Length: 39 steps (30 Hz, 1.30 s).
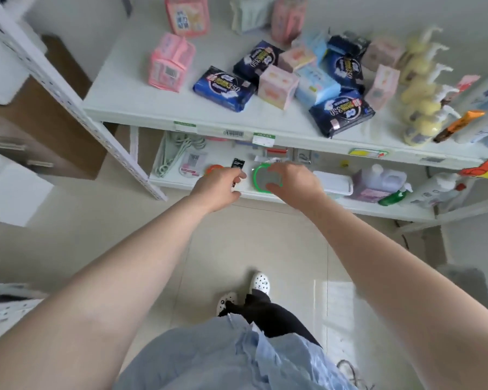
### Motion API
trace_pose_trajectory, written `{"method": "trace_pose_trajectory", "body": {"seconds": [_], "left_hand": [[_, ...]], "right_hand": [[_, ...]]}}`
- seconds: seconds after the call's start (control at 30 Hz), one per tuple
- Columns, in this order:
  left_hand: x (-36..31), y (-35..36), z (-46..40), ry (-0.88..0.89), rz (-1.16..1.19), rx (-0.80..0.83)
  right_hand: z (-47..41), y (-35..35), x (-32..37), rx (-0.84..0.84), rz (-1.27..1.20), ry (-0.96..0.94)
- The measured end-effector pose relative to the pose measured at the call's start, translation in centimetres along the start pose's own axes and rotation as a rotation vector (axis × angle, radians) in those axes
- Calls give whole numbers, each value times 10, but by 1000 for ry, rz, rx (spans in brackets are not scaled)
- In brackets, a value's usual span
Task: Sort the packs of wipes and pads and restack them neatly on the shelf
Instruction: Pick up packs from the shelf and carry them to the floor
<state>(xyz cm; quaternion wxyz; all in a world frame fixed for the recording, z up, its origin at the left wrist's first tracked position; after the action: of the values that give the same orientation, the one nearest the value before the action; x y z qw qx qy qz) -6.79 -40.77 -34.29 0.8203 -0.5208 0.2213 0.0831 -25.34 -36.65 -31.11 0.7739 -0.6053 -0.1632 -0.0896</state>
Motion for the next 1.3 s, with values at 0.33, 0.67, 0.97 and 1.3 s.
{"method": "trace_pose_trajectory", "body": {"seconds": [0.33,0.67,0.97,1.3], "left_hand": [[5,-105,-39,-62,17,-225],[52,-176,-100,-181,82,-345],[108,-234,-197,-285,299,-235],[114,-244,-268,-448,669,138]], "right_hand": [[-95,-63,29,-72,73,-163],[-174,-74,57,-95,48,-135],[-262,-72,99,-108,2,82],[-287,-85,76,-225,-108,320]]}}
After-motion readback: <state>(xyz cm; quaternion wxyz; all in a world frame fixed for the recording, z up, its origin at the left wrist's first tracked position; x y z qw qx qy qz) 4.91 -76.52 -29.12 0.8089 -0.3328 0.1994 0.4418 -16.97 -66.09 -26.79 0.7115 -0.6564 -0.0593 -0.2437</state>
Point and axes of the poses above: each hand's wrist, its own z-axis away from the middle knuckle, its own y-axis out of the palm, x = y × z, the point moved 1 cm from there along -z, towards the middle knuckle, and after that the axes turned 12 degrees about -y, right-handed, at the moved point
